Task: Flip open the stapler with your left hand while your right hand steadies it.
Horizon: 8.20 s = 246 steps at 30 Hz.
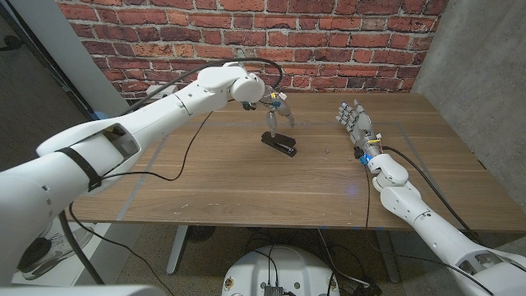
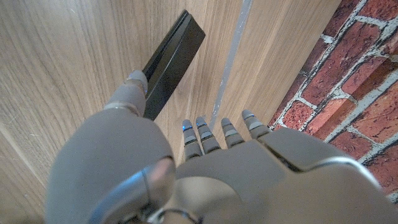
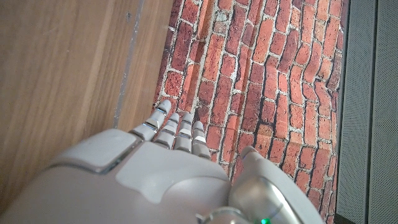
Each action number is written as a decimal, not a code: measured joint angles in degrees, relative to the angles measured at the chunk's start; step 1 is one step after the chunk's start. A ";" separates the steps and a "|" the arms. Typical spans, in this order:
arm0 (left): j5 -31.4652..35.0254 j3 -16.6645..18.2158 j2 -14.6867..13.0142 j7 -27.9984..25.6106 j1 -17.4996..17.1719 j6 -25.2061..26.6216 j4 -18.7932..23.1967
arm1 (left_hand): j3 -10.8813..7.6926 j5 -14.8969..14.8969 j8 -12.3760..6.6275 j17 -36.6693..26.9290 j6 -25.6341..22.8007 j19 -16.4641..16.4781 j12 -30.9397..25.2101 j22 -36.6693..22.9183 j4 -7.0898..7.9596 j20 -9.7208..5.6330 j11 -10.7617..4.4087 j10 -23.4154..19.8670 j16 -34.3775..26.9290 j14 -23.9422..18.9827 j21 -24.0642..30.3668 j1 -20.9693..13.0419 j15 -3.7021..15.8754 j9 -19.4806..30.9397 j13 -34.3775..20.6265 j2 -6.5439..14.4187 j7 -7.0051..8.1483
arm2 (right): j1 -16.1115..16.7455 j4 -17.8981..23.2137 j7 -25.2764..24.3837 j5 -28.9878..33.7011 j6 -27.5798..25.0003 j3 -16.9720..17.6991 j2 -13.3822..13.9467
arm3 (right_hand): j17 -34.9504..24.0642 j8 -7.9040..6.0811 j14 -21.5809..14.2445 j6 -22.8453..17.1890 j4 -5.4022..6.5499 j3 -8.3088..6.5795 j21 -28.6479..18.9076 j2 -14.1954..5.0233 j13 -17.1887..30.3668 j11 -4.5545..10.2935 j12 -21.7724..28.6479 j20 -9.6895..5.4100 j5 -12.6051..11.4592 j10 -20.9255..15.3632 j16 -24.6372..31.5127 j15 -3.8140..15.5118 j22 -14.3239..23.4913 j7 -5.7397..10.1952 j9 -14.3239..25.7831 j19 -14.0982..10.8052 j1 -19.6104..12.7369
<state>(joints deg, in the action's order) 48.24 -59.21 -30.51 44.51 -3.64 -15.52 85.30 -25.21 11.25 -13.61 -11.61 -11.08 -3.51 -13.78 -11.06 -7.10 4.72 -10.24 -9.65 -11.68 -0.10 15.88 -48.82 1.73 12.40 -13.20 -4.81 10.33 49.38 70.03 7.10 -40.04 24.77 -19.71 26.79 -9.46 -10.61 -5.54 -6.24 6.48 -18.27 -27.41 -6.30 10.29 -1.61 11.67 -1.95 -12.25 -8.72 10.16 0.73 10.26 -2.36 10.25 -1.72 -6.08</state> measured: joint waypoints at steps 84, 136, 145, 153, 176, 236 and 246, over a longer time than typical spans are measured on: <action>19.68 -2.52 -3.60 -27.13 -8.95 -0.92 0.36 | 3.96 -0.90 -13.16 -13.65 -40.49 24.11 -13.23 -11.81 -2.39 -5.00 0.18 -40.89 -19.36 -45.93 26.49 -20.12 -0.60 -1.20 -4.69 7.24 -2.69 | 0.44 0.75 -1.60 0.42 -0.21 0.63 0.58 | 0.00 -0.22 -1.71 -1.85 -0.48 -0.48 1.01 0.00 0.00 -0.31 0.23 -0.10 0.00 -1.74 0.00 -0.27 0.00 -0.21 0.00 -1.95 0.00; 1.31 13.27 -4.98 -55.34 -27.74 20.04 7.29 | 6.22 0.66 -14.74 -14.79 -43.79 23.40 -15.09 -15.13 -1.39 -2.16 3.17 -45.33 -20.44 -52.67 36.90 -21.69 -2.40 0.21 -5.65 5.66 -5.14 | 3.37 7.85 -5.74 3.27 -2.91 0.34 3.60 | 0.13 -0.43 -4.04 -3.29 -6.27 -2.78 2.22 -0.11 0.00 0.04 0.67 -0.20 0.50 -4.13 0.24 0.34 -0.14 0.20 0.03 -4.51 -6.89; -9.36 16.79 -3.62 -56.19 -30.01 21.46 7.62 | 6.23 0.54 -14.40 -17.15 -43.89 23.01 -15.08 -15.37 -1.38 -2.35 3.69 -45.85 -20.23 -52.83 37.53 -21.68 -2.26 0.29 -5.66 5.66 -5.24 | 4.10 9.99 -7.58 4.98 -4.21 0.21 4.88 | 0.13 -0.66 -6.66 -5.23 -9.11 -3.40 2.22 -0.07 0.00 -0.16 0.67 -0.11 0.95 -5.09 0.46 0.31 -0.14 0.30 0.03 -6.87 -9.90; -21.29 19.60 -2.19 -53.27 -30.75 21.89 7.11 | 6.22 0.48 -14.11 -17.37 -43.90 22.81 -14.98 -15.40 -1.36 -2.15 3.78 -45.94 -19.88 -52.93 38.01 -21.68 -2.35 0.55 -5.66 5.67 -5.25 | 4.48 11.40 -8.57 6.30 -4.92 0.01 5.90 | 0.12 -0.90 -7.42 -6.46 -10.47 -3.95 2.22 0.09 0.00 -0.20 0.67 -0.20 1.39 -5.12 0.46 0.45 -0.13 0.30 0.02 -7.58 -11.40; -41.70 17.33 -1.08 -34.55 -20.66 23.79 1.68 | 5.80 0.41 -13.90 -21.69 -44.40 21.58 -14.37 -15.67 -1.77 -1.54 4.29 -46.45 -18.63 -53.14 39.70 -21.68 -2.55 1.11 -5.71 5.67 -5.77 | 3.95 13.18 -10.45 11.53 -5.43 -1.02 8.13 | 0.13 -1.06 -8.60 -8.73 -15.29 -4.98 3.33 0.05 0.00 0.31 1.33 -0.11 1.88 -9.94 0.19 1.01 0.02 1.35 0.01 -8.93 -18.22; -45.85 8.52 6.46 -18.06 -4.67 20.26 -8.38 | 5.58 -0.44 -13.22 -24.44 -44.74 18.83 -12.54 -15.56 -1.98 -1.64 5.18 -47.34 -16.86 -53.55 43.95 -22.06 -2.73 2.38 -8.83 5.28 -7.26 | 7.86 29.53 -27.73 41.46 -13.93 -0.96 14.96 | -1.48 -1.50 -17.20 -15.06 -14.99 -2.49 5.00 4.24 0.54 1.64 2.75 2.39 1.16 -17.19 1.75 1.81 0.84 3.99 0.56 -10.94 -29.72; -45.85 7.97 7.51 -18.06 -4.34 20.26 -9.12 | 5.58 -0.45 -12.94 -24.65 -44.82 18.42 -12.09 -15.49 -1.97 -2.05 5.19 -47.35 -16.82 -53.55 44.39 -22.06 -2.73 2.66 -9.53 5.29 -7.20 | 7.86 29.53 -28.01 42.91 -16.10 -0.96 14.96 | -2.89 -2.12 -21.25 -18.66 -13.58 -1.08 5.01 3.44 1.06 1.24 4.45 2.78 0.72 -21.73 4.20 1.92 1.09 3.49 0.55 -11.35 -28.93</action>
<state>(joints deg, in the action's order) 2.39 -51.24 -23.00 26.46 -7.99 4.74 76.19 -19.63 10.79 -26.55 -36.26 -55.90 14.91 -25.87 -26.55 -9.08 2.67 -5.05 -57.00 -28.50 -53.65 60.27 -70.88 -1.00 15.07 -22.73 0.48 3.13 57.24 99.56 -20.91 2.87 8.67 -20.67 41.75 -12.35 -12.73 -26.79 -24.90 -7.10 -19.35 -22.40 -2.86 11.35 -0.37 16.12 0.84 -11.53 -30.46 14.36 2.65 11.35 1.13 10.81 -13.07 -35.01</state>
